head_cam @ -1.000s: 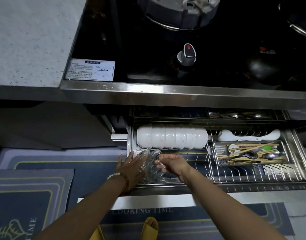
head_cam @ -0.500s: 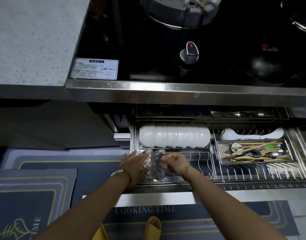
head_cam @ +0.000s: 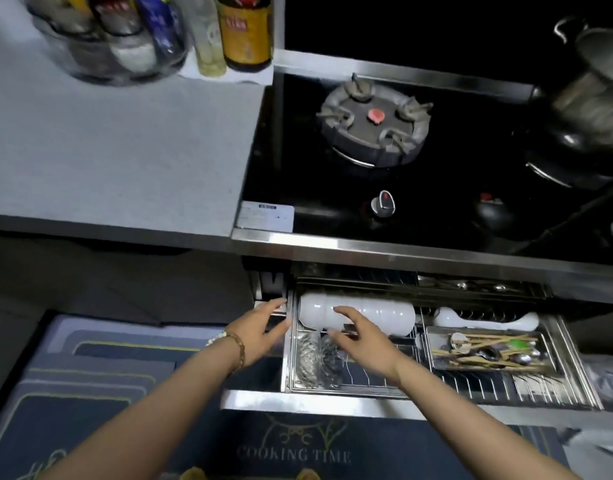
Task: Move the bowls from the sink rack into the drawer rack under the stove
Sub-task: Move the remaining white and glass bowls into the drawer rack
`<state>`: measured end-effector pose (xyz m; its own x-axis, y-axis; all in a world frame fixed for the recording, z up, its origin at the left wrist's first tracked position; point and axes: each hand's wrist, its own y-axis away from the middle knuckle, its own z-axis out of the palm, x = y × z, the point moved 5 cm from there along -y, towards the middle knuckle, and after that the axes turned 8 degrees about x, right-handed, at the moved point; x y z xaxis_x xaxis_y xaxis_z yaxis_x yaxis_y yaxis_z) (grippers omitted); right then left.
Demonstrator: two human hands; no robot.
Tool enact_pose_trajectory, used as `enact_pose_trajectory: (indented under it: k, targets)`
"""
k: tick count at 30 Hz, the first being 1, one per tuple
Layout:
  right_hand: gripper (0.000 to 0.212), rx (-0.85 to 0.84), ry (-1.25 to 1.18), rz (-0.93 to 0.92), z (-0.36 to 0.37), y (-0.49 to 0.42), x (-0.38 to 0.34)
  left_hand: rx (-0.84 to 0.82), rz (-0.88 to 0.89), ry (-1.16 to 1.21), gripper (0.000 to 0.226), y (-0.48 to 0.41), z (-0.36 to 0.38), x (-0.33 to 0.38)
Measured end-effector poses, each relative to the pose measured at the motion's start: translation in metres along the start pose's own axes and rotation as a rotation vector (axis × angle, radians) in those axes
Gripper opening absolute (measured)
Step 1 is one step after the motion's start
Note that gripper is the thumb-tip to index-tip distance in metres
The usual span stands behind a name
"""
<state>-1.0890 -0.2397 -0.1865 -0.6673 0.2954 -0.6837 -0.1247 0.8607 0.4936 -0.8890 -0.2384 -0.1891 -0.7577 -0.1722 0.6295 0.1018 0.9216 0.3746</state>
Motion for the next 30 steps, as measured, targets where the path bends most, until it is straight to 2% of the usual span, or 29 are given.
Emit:
enact_pose_trajectory:
  k: [7, 15, 18, 20, 21, 25, 30]
  targets:
    - [0.051, 0.009, 0.111, -0.404, -0.005, 0.038, -0.207, 0.304, 0.059, 0.054, 0.044, 0.081, -0.181, -0.013]
    - [0.069, -0.055, 0.272, -0.705, 0.081, 0.06, -0.425, 0.558, -0.107, 0.004, 0.067, 0.195, -0.384, -0.113]
    - [0.071, -0.088, 0.306, -0.796, 0.132, 0.069, -0.493, 0.653, -0.192, 0.014, 0.093, 0.25, -0.442, -0.156]
    - [0.073, -0.13, 0.314, -0.84, 0.17, 0.077, -0.534, 0.718, -0.246, 0.047, 0.102, 0.287, -0.472, -0.191]
    - [0.074, -0.152, 0.32, -0.861, 0.189, 0.081, -0.554, 0.748, -0.274, 0.06, 0.101, 0.304, -0.485, -0.207]
    - [0.075, -0.226, 0.349, -0.953, 0.261, 0.094, -0.621, 0.843, -0.397, 0.068, 0.065, 0.358, -0.521, -0.267]
    - [0.074, -0.382, 0.359, -1.036, 0.346, 0.095, -0.689, 0.929, -0.505, 0.117, 0.063, 0.403, -0.555, -0.325]
